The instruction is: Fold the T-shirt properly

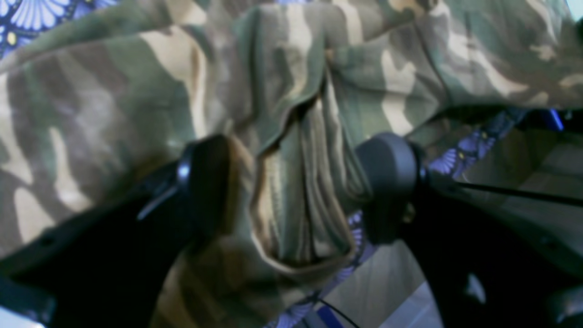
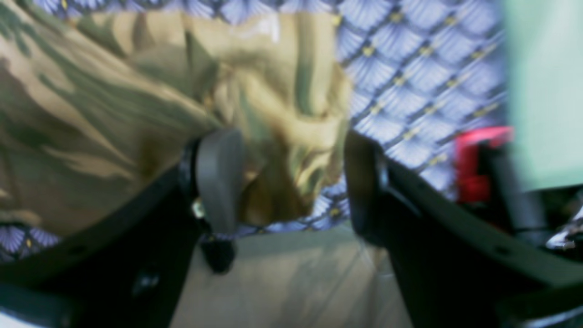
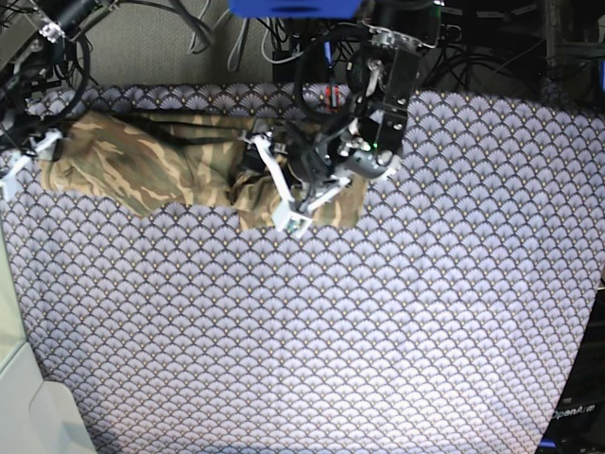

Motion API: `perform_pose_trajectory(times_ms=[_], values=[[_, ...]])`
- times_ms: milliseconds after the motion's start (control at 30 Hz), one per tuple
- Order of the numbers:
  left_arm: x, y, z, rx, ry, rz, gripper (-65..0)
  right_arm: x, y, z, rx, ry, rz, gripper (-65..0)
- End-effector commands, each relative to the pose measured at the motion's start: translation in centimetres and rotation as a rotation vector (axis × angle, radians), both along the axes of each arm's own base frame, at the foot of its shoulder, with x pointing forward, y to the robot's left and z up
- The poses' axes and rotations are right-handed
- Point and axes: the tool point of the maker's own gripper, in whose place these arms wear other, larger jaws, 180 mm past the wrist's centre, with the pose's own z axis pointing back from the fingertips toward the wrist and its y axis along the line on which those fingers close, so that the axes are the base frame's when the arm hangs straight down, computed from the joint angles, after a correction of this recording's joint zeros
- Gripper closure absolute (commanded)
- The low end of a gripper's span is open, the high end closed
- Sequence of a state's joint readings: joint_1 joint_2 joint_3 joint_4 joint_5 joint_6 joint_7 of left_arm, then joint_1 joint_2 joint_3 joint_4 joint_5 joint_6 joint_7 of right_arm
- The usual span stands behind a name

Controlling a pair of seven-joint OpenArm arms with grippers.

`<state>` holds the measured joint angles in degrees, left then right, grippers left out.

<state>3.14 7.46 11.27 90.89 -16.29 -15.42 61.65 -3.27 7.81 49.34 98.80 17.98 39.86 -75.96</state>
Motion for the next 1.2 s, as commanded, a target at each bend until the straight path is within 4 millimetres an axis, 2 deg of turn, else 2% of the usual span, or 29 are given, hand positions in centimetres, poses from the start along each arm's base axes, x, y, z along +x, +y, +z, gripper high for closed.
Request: perform_pose_trajectory(times_ms=[0,167,400,500,800,1100,1167], values=[[0.8,-0.7,1.4,-0.037,-0.039,0.000,-43.8,0.6,-0.9,0.8,-0.021,-0.021,0.002,-36.5],[0.8,-0.7,1.4,-0.039,-0.039,0.000,-43.8,0.3,-1.0,0.1,0.001,-0.003,0.000,-36.5],[0.8,-0.8,1.5,-0.040,-0.040,0.000,-43.8,1.9,1.5,-2.8,0.077,0.000,0.076,-36.5],[0.8,-0.7,1.4,-0.037,-0.039,-0.001,-43.8,2.1,1.8,-3.5,0.098,-0.009,0.075,-36.5],[0.8,-0.6,1.4,-0.035,-0.039,-0.001,-43.8,2.7,0.1,-2.8,0.072,-0.011,0.073,-37.3],[0.8,-0.5,1.4,-0.034,-0.041,-0.001,-43.8,2.3,0.2,-3.3,0.090,0.018,0.068,-37.6],[0.8,-0.5,1.4,-0.034,-0.041,-0.001,-43.8,2.3,0.2,-3.4,0.091,0.021,0.068,-40.9]])
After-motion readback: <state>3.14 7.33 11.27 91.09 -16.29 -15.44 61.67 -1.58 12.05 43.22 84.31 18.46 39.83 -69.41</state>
